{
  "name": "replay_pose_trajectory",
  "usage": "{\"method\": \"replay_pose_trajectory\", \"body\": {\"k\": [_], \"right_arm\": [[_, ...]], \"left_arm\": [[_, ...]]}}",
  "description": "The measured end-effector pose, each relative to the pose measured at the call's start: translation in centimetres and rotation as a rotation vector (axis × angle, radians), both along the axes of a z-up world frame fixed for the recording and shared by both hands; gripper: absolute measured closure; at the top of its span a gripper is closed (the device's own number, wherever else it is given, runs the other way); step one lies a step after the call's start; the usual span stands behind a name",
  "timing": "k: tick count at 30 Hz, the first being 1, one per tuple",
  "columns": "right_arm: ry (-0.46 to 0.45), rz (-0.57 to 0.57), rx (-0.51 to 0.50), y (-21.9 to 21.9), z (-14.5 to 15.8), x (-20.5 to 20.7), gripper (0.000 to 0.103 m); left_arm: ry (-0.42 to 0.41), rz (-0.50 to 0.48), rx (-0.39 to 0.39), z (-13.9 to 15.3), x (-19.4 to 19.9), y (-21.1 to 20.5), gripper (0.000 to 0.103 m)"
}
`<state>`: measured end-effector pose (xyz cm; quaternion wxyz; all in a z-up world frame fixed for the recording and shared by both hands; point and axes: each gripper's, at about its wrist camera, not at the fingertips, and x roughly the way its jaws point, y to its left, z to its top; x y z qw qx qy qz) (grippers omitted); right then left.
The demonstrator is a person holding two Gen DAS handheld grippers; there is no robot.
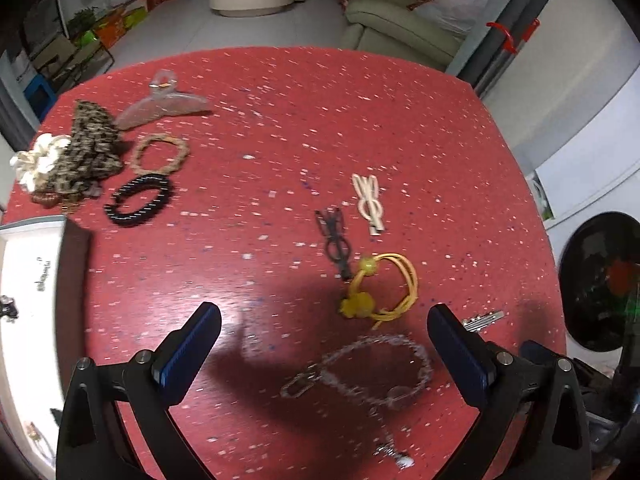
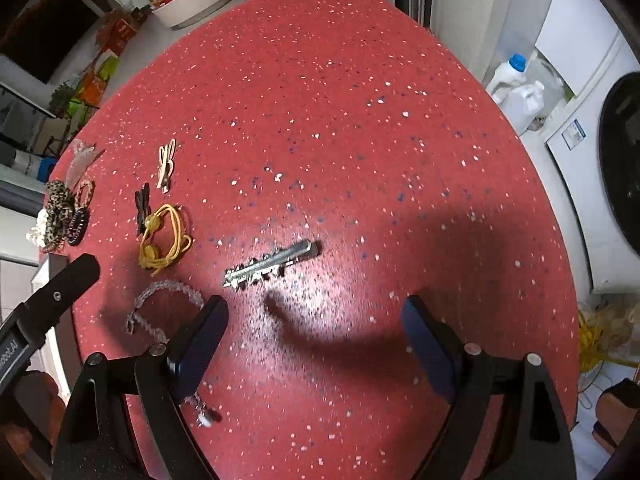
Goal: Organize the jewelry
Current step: 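Grasp the yellow beaded hair tie with the left tool while the right tool grasps the rhinestone silver hair pin, then carry the yellow hair tie and silver hair pin with both tools over the tray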
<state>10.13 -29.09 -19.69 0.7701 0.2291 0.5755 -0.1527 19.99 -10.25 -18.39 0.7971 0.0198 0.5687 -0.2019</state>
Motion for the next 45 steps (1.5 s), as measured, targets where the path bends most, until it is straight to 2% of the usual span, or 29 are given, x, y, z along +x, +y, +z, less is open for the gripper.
{"method": "replay_pose_trajectory", "body": {"k": [8,11,17,18,19,21,24,26,28,32,34,39,40,41,42,43,45], "right_arm": [[-0.005,0.077,-0.068,0.2,-0.3,-0.1,0.013],[-0.014,0.123,-0.077,0.2,-0.3,-0.1,0.013],[-0.055,0.326,-0.166,1.4,-0.3,0.6,0.013],[-0.056,0.343,-0.170,1.6,-0.4,0.8,0.013],[-0.055,0.370,-0.174,1.7,-0.6,0.9,0.013],[-0.056,0.393,-0.181,1.7,-0.8,1.3,0.013],[-0.064,0.430,-0.201,1.6,-1.0,1.7,0.013],[-0.071,0.474,-0.216,1.7,-1.1,2.2,0.013],[-0.071,0.514,-0.233,2.1,-1.2,2.7,0.013],[-0.080,0.616,-0.266,3.3,-1.4,3.1,0.016],[-0.086,0.641,-0.269,3.8,-1.2,3.1,0.021],[-0.083,0.700,-0.256,4.9,-0.8,3.1,0.046],[-0.081,0.707,-0.250,5.1,-0.7,3.1,0.050],[-0.080,0.710,-0.249,5.4,-0.7,3.1,0.061],[-0.077,0.708,-0.248,5.5,-0.5,3.1,0.076],[-0.072,0.705,-0.243,5.5,-0.5,3.1,0.084],[-0.067,0.681,-0.226,5.5,-0.5,3.1,0.086]], "left_arm": [[0.037,-0.036,-0.004,-1.8,0.9,-2.3,0.000],[0.040,-0.047,0.021,-2.4,1.0,-3.3,0.006],[0.029,-0.051,0.050,-3.2,0.8,-4.5,0.006],[0.027,-0.052,0.054,-3.4,0.7,-4.9,0.014],[0.026,-0.055,0.065,-3.6,0.7,-5.0,0.018],[0.010,-0.064,0.086,-3.9,0.6,-5.5,0.018],[-0.011,-0.065,0.099,-4.1,0.5,-6.3,0.026],[-0.022,-0.070,0.107,-4.2,0.3,-6.6,0.027],[-0.032,-0.071,0.112,-4.2,0.4,-6.9,0.036],[-0.050,-0.081,0.123,-4.2,0.0,-7.2,0.048],[-0.056,-0.087,0.123,-3.8,-0.1,-7.2,0.061],[-0.041,-0.092,0.094,-3.5,0.3,-5.9,0.090],[-0.034,-0.094,0.084,-3.5,0.3,-5.7,0.093],[-0.037,-0.094,0.080,-3.3,0.2,-5.4,0.093],[-0.040,-0.094,0.077,-3.2,0.1,-5.2,0.093],[-0.042,-0.094,0.070,-2.9,-0.4,-4.5,0.099],[-0.040,-0.099,0.053,-2.4,-0.7,-3.8,0.098]]}}
